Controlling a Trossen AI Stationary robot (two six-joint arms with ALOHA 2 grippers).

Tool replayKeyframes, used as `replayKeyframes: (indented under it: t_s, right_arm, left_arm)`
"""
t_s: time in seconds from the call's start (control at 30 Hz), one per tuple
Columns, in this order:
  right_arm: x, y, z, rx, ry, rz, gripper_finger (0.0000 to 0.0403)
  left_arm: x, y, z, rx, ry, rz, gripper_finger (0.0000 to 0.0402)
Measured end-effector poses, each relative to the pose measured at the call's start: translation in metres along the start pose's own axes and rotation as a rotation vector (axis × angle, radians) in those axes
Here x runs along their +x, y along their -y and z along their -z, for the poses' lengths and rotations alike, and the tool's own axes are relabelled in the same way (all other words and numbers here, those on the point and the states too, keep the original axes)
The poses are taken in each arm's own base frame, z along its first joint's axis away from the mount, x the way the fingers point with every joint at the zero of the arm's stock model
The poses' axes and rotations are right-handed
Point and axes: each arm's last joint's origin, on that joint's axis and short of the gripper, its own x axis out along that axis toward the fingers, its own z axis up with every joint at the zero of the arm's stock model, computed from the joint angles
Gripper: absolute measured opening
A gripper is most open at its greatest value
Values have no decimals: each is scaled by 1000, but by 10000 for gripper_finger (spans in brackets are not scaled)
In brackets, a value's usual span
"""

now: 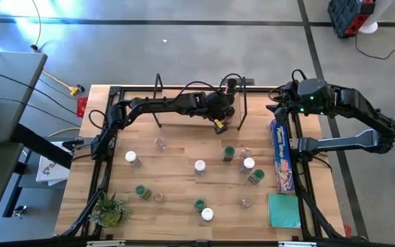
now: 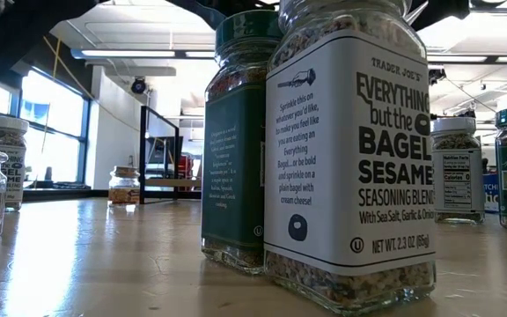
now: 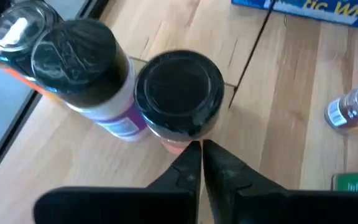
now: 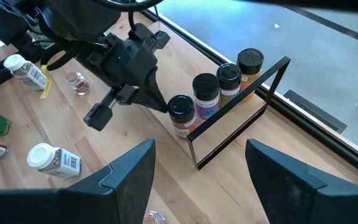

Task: Shelf spices
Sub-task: Put the black seasoning bottle on the shelf aligned with the other black seasoning bottles, then put the white seasoning bottle on the shelf

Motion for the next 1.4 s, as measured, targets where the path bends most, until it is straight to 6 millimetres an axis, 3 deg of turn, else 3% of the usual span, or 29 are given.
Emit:
replayKeyframes:
  t_s: [0.3,0.5,0.63,0.77,1.07,1.23,1.4]
  right_arm:
    - [0,0,0,4,-1,-1,243]
    - [0,0,0,11,-2,-2,243]
    - [0,0,0,21,-2,-3,243]
    - [0,0,0,21,-2,-3,243]
    - [0,0,0,21,-2,-3,243]
    - [0,0,0,21,-2,-2,243]
    - [0,0,0,10,-1,-3,243]
  left_arm:
    - [-7,-6,9,-14,-106,-26,1]
    - [3,-49,11,-186,-100,-54,0]
    - [8,-64,4,-248,-3,-23,0]
    - [11,-67,-4,-259,90,18,0]
    - [16,-63,-1,-277,74,6,0]
    - [-1,-68,-3,-285,29,-14,0]
    - [-44,-61,-13,-134,15,124,0]
